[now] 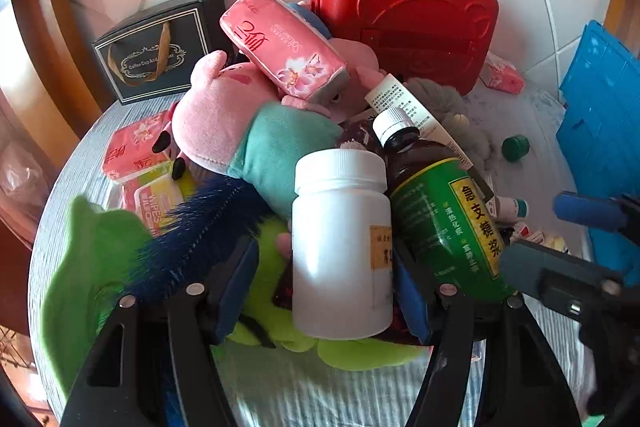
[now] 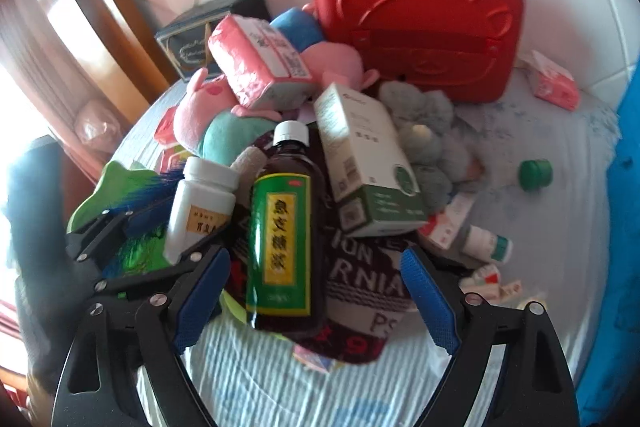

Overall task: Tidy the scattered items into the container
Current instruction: 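Grasp the brown medicine bottle with the right tool while the left grasps the white pill bottle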

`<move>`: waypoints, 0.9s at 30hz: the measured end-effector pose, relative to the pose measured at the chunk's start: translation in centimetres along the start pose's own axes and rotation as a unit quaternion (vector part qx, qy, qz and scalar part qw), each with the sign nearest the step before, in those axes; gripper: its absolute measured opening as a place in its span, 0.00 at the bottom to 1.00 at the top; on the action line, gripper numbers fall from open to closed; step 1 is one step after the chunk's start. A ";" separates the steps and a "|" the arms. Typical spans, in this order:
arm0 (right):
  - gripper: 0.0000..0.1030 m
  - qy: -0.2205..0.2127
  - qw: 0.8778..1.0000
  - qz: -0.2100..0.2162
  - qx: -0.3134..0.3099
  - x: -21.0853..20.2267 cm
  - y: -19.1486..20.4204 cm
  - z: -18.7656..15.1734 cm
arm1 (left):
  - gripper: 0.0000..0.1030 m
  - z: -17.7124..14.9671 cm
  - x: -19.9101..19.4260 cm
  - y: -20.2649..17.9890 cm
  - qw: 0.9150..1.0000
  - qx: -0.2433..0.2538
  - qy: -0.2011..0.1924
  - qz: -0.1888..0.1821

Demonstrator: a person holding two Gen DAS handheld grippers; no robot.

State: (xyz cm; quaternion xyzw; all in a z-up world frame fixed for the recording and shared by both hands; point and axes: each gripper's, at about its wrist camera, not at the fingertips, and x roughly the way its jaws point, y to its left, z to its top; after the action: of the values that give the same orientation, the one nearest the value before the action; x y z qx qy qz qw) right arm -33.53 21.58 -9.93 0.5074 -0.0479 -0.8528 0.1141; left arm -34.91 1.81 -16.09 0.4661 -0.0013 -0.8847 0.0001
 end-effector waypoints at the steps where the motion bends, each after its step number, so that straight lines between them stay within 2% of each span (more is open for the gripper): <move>1: 0.77 0.006 1.000 0.003 -0.001 0.6 0.2 0.2 | 0.63 0.0 0.1 0.1 1.000 0.001 -0.002 -0.004; 4: 0.65 0.019 1.000 0.003 -0.001 2.2 0.3 0.8 | 0.63 0.2 0.6 0.1 1.000 0.009 -0.002 -0.007; 9: 0.63 0.041 0.999 0.019 0.006 4.1 0.2 1.4 | 0.62 0.5 1.6 0.0 1.000 0.013 0.004 -0.011; 13: 0.60 0.057 0.998 0.026 0.012 5.6 0.2 1.5 | 0.51 0.4 2.1 -0.1 1.000 0.017 0.010 -0.017; 15: 0.56 0.057 0.998 0.028 0.013 5.9 0.2 1.5 | 0.44 0.3 2.2 -0.3 1.000 0.022 0.009 -0.013; 16: 0.50 0.055 0.998 0.028 0.012 5.8 0.3 1.5 | 0.43 0.3 2.2 -0.4 1.000 0.023 0.008 -0.011; 21: 0.50 0.046 0.999 0.021 0.010 5.0 0.4 1.2 | 0.43 0.0 1.5 -0.3 1.000 0.022 -0.001 -0.010; 27: 0.50 0.016 1.000 0.016 0.011 1.6 0.3 0.7 | 0.43 -0.5 -1.3 -0.2 1.000 0.011 -0.021 -0.017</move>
State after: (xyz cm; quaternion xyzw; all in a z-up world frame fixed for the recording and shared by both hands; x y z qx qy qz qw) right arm -34.86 20.87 -10.93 0.5214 -0.0633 -0.8421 0.1228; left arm -33.74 1.98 -15.33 0.4473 -0.0029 -0.8942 -0.0203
